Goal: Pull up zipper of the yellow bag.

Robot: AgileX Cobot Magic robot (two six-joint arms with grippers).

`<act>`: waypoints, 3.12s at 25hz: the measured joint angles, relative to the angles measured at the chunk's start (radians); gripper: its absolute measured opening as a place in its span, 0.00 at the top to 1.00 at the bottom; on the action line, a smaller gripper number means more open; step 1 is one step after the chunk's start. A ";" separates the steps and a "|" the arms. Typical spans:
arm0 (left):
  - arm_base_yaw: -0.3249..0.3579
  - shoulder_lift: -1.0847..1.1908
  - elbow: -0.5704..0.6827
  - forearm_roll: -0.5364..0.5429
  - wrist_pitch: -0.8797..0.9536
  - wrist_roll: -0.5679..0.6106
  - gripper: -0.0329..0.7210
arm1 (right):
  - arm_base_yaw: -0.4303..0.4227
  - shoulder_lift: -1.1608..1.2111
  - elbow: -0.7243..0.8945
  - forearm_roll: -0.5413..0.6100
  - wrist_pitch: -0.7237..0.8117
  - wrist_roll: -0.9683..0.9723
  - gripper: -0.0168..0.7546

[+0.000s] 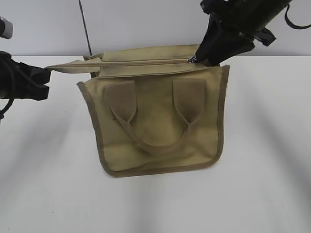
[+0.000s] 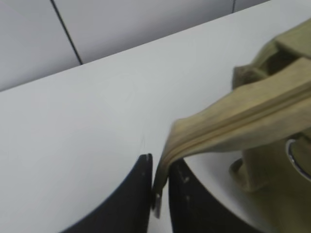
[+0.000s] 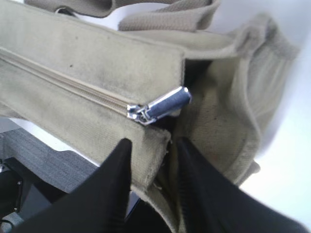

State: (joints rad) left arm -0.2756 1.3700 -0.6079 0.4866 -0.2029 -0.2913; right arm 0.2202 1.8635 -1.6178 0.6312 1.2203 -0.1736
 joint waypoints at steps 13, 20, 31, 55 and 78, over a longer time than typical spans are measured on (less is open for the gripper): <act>0.007 -0.014 0.000 -0.301 0.523 0.001 0.26 | -0.008 -0.201 0.000 -0.220 0.000 0.000 0.22; -0.014 -0.053 -0.021 -0.589 0.928 0.272 0.32 | 0.053 -0.445 0.062 -0.397 -0.001 0.000 0.22; -0.015 -0.471 -0.090 -0.690 1.278 0.347 0.38 | 0.111 -1.140 0.632 -0.507 -0.057 0.024 0.22; -0.015 -1.239 0.066 -0.616 1.263 0.453 0.37 | 0.111 -1.740 1.147 -0.572 -0.126 0.034 0.22; 0.286 -1.375 0.068 -0.616 1.258 0.453 0.38 | -0.248 -1.867 1.151 -0.545 -0.127 0.035 0.22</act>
State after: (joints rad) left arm 0.0107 -0.0048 -0.5398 -0.1290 1.0555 0.1622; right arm -0.0282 -0.0036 -0.4671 0.0863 1.0935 -0.1389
